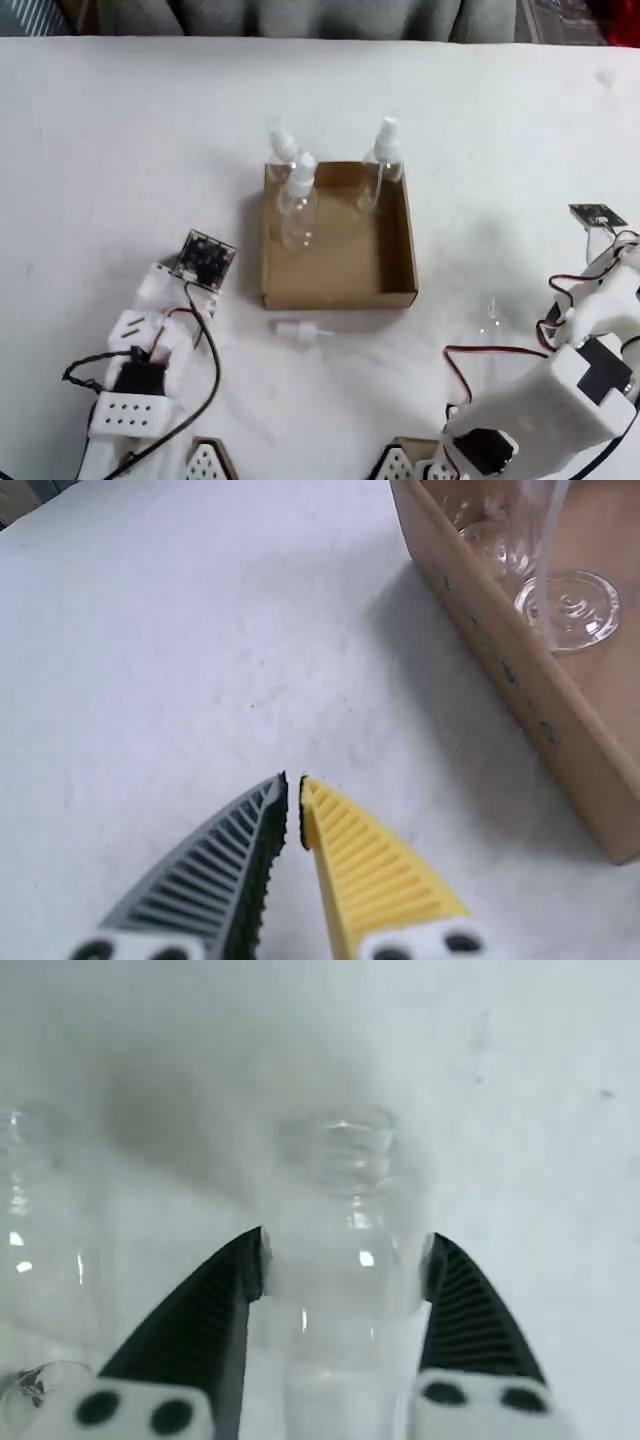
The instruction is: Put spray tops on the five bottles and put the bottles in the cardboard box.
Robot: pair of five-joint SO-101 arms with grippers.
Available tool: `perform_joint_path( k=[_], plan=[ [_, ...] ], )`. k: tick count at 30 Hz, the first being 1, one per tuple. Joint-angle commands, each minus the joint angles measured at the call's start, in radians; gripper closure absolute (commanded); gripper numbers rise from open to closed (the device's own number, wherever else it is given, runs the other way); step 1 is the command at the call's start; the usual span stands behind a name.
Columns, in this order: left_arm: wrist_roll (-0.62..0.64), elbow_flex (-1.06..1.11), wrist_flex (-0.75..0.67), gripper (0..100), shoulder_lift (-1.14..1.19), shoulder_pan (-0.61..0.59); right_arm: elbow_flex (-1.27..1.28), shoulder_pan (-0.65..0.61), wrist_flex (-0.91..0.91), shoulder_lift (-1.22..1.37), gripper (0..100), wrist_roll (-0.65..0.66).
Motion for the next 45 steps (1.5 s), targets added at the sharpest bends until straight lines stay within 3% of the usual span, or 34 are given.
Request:
perform_joint_path(
  k=[1,4,8,13,17,23,32,38,45],
  plan=[
    [-0.012,-0.002,-0.031,97,-0.01,-0.008,-0.012,-0.015,-0.004,-0.015,97.7,-0.017],
    [-0.009,-0.002,-0.031,97,-0.01,-0.005,-0.011,-0.015,0.002,-0.015,96.1,-0.071],
    [-0.006,-0.002,-0.031,97,-0.01,-0.001,-0.012,-0.018,0.022,-0.016,98.1,-0.325],
    [-0.005,-0.002,-0.011,97,-0.015,-0.001,-0.006,-0.127,0.131,-0.016,98.3,-0.476],
    [0.014,-0.046,0.057,97,-0.015,-0.007,-0.006,-0.194,0.145,-0.016,98.3,-0.514],
    [0.176,-0.226,0.373,97,-0.008,-0.007,-0.011,-0.231,0.145,-0.031,98.3,-0.574],
    [0.189,-0.445,0.634,97,-0.007,-0.002,-0.003,-0.194,0.214,-0.251,98.3,-0.569],
    [0.296,-0.48,0.726,97,-0.007,-0.001,0.04,-0.191,0.242,-0.357,98.3,-0.574],
    [0.305,-0.48,0.789,97,-0.005,-0.005,0.18,-0.199,0.236,-0.552,98.3,-0.574]
  ],
)
